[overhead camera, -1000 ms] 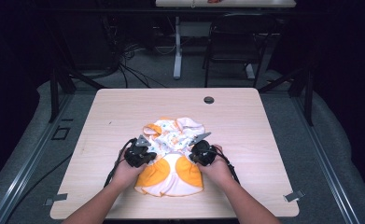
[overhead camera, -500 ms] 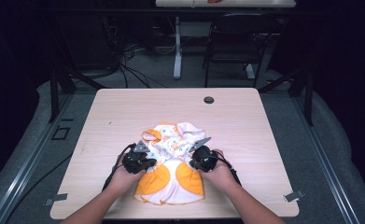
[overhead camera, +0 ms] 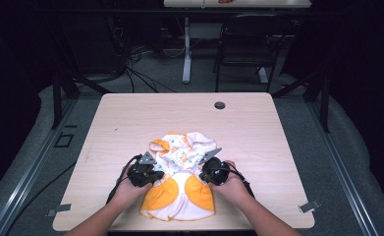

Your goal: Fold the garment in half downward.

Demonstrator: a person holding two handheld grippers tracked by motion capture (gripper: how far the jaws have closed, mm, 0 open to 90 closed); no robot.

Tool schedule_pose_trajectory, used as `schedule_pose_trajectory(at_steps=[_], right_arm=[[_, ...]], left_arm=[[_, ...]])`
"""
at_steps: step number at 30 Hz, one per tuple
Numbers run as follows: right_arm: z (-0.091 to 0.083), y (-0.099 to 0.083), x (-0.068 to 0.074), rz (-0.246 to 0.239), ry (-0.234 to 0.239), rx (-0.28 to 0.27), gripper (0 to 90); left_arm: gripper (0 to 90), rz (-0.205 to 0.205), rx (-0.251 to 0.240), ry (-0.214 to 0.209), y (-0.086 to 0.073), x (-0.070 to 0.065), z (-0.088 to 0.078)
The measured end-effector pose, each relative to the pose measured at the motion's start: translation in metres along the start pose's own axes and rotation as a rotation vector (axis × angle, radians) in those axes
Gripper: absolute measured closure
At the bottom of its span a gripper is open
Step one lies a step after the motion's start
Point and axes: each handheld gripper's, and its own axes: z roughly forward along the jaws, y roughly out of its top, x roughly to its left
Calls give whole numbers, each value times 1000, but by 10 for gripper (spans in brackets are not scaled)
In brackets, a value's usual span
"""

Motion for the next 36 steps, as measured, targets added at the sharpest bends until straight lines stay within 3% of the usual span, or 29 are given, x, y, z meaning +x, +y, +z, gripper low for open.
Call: schedule_pose_trajectory(at_steps=[11,16,22,25,28,32,36], right_arm=[[-3,-4,5,-9,16,17,900],[-5,-1,3,25,50,22,899],[-13,16,-8,19,36,-4,898],[-13,31,-21,27,9,-22,896],[-11,40,-29,40,-4,-36,888],[-4,61,-45,78,-30,-67,879],[3,73,-55,95,-53,-78,880]], left_arm=[[897,4,8,-18,-5,-5,-4],[896,-8,17,-35,-1,-3,-4],[890,-9,-7,-23,19,8,-7],[885,-20,-35,-13,39,21,-5],[872,-16,-46,2,48,29,-3],[870,-50,-57,38,64,46,5],[863,-79,-71,37,70,54,9]])
